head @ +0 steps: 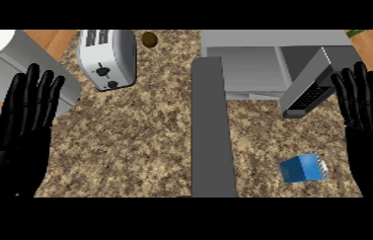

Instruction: Pick up the milk, place it into the microwave and close the microwave

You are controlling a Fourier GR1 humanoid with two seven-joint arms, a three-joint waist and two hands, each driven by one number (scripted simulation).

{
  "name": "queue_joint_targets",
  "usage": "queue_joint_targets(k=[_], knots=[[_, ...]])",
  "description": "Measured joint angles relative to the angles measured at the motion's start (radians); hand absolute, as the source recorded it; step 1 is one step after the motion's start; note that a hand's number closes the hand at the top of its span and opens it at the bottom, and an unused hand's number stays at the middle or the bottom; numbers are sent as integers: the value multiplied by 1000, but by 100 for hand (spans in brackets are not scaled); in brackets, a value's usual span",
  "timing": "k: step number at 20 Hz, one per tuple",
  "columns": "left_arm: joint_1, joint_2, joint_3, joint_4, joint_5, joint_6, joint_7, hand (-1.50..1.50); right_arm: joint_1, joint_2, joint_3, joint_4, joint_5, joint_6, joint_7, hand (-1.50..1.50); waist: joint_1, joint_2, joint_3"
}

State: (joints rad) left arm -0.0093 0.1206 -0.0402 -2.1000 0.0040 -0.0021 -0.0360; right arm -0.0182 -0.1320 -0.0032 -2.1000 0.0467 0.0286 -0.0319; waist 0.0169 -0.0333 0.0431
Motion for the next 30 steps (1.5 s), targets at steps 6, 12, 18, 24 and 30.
queue_joint_targets(k=[6, 12, 18, 24, 30], knots=[[-8, 32, 45, 23, 36, -31, 19, -150, 131, 17, -14, -152, 31, -42, 70, -150, -26, 23, -34], [56, 24, 118, 31, 267, -109, 76, -150, 282, 58, 21, -297, -5, -37, 127, -150, -26, 28, -42], [201, 46, 188, -96, 414, -185, 127, -150, 357, 73, -4, -356, -13, -40, 173, -150, -16, 30, -43], [300, 58, 271, -132, 514, -274, 116, -150, 424, 92, -14, -329, 18, -28, 130, -150, -15, 30, -43], [377, 55, 342, -182, 582, -327, 129, -150, 427, 119, -47, -195, 40, -53, 49, -150, -13, 31, -43]])
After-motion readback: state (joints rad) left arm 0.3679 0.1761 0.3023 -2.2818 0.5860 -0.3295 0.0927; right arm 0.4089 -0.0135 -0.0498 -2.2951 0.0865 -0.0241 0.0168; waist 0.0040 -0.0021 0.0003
